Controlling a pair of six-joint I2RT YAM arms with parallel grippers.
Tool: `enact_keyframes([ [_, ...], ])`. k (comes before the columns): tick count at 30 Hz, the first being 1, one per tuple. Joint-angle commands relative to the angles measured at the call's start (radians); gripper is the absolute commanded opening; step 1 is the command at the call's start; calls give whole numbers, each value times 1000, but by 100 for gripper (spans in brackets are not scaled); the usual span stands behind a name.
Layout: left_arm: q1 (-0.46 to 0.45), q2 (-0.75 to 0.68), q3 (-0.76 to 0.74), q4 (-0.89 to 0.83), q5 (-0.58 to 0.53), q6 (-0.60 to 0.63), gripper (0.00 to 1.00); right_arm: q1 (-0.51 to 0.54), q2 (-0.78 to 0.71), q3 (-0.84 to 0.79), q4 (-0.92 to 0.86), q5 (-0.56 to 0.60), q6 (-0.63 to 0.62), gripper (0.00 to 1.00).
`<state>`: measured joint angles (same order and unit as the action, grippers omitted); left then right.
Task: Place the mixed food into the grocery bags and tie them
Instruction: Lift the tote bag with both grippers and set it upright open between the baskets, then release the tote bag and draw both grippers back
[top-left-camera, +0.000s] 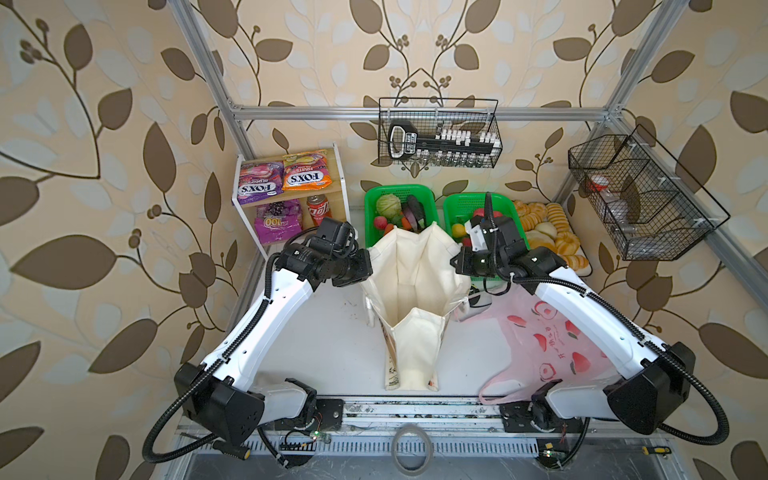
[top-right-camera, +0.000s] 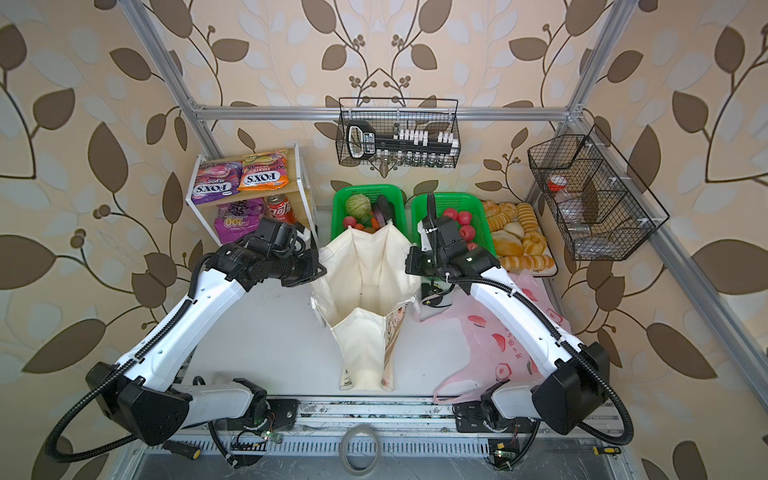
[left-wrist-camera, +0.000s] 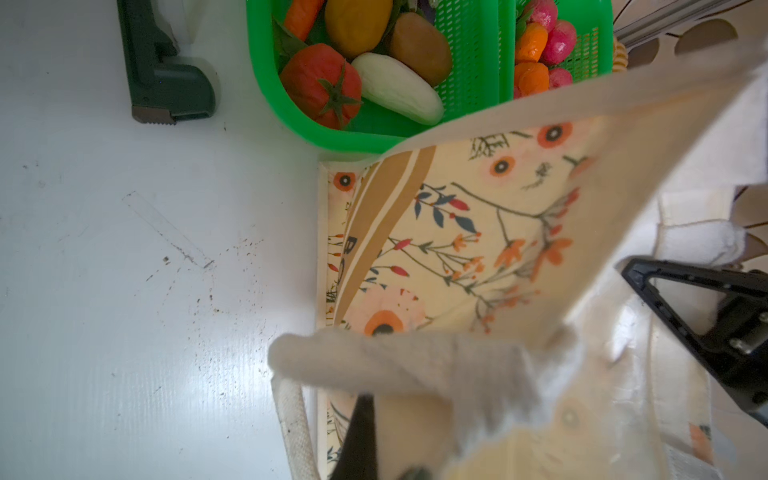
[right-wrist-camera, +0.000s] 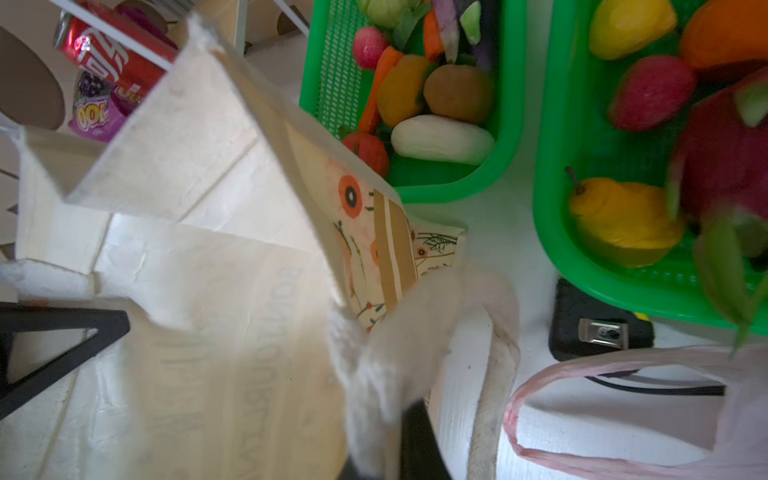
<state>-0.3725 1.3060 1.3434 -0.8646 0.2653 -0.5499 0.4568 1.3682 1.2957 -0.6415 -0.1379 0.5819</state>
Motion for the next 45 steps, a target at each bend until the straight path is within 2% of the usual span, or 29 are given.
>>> enact_keyframes([
  [1, 6, 40, 72, 118, 18, -1, 0, -33, -3, 15, 61, 44, -27, 2],
  [6, 6, 69, 85, 96, 17, 10, 3, -27, -2, -19, 91, 17, -37, 6],
  [8, 6, 64, 75, 87, 19, 12, 15, -26, 0, -25, 82, -13, -52, 15],
  [10, 6, 51, 66, 78, 41, 18, 23, -26, -11, -36, 81, -27, -52, 23],
  [12, 6, 28, 57, 71, 52, 22, 38, -32, -28, -50, 95, -50, -51, 33],
  [18, 6, -61, 69, 21, 5, 72, 61, -55, -91, -50, 129, -92, -51, 52],
  [23, 6, -170, 63, 18, -103, 133, 75, -65, -190, -92, 224, -55, -73, 60],
  [27, 6, -260, 34, 51, -223, 195, 79, -66, -275, -139, 291, -4, -102, 61],
  [33, 6, -416, -102, 159, -515, 303, 88, -64, -420, -285, 494, 14, -150, 64],
  [36, 26, -430, -146, 165, -668, 339, 91, -64, -459, -323, 537, 10, -175, 65],
  [40, 131, -440, -242, 283, -636, 358, 92, -64, -479, -328, 537, 9, -205, 65],
  [42, 199, -454, -296, 365, -572, 352, 92, -64, -484, -335, 540, 17, -209, 65],
  [45, 308, -448, -400, 526, -412, 346, 92, -64, -486, -353, 557, 17, -207, 65],
])
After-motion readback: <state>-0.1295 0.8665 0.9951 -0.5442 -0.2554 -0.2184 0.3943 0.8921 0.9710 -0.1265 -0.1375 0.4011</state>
